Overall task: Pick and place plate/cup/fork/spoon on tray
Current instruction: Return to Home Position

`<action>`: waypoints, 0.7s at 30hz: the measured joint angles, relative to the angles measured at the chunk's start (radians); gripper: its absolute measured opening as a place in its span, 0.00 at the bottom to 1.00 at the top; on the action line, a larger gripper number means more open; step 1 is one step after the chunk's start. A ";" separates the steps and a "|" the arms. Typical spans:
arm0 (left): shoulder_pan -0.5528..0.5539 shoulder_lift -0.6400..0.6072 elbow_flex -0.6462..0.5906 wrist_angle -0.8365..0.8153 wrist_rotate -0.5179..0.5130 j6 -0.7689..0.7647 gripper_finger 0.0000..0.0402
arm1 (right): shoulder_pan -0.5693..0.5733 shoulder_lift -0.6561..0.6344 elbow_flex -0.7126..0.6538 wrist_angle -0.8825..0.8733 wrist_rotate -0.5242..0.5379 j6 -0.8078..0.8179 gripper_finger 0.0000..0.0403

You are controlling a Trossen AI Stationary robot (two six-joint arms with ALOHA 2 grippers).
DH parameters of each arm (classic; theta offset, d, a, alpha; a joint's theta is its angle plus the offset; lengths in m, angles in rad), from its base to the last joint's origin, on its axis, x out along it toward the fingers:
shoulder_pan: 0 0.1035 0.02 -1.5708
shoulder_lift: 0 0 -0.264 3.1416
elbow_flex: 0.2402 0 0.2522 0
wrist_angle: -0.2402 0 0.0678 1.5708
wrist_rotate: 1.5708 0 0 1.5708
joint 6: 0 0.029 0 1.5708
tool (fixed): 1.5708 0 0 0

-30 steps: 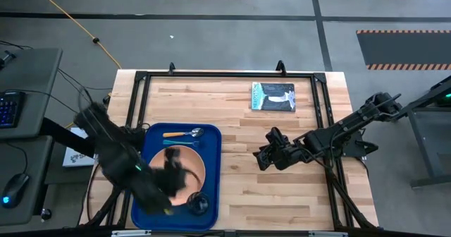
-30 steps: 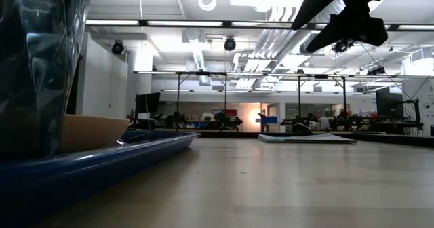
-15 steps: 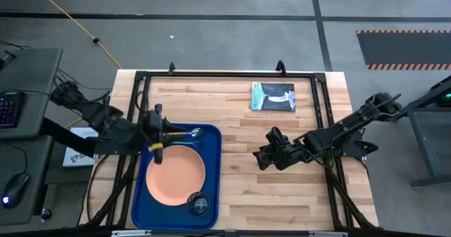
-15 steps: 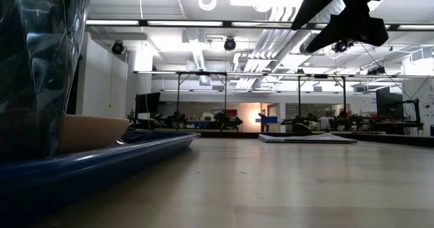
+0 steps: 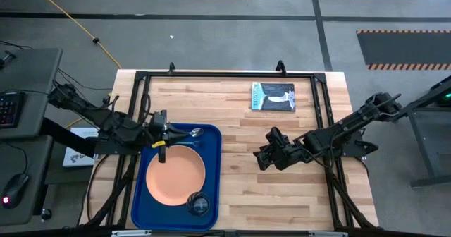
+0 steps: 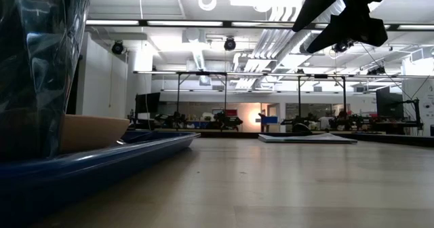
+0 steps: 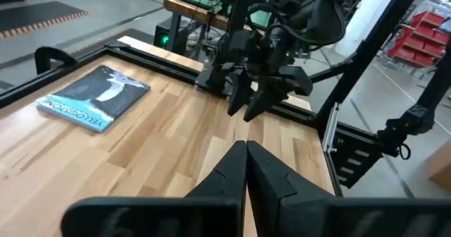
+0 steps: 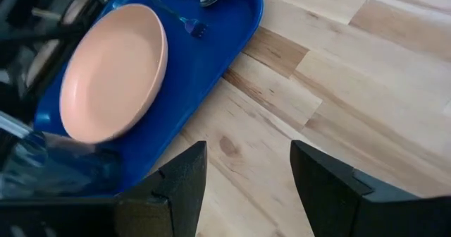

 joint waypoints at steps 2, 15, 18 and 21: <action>0.000 0.001 -0.006 0.000 -0.003 -0.011 0.01 | -0.012 0.000 0.000 -0.001 -0.012 -0.040 0.49; 0.000 0.001 -0.005 0.008 -0.132 -0.037 0.00 | -0.255 -0.219 0.000 -0.015 -0.076 -0.491 0.49; 0.006 -0.019 -0.005 0.041 -0.199 0.012 0.00 | -0.344 -0.294 0.000 -0.015 -0.081 -0.566 0.49; 0.041 -0.058 -0.005 0.102 -0.232 0.111 0.00 | -0.419 -0.364 0.000 -0.013 -0.084 -0.618 0.49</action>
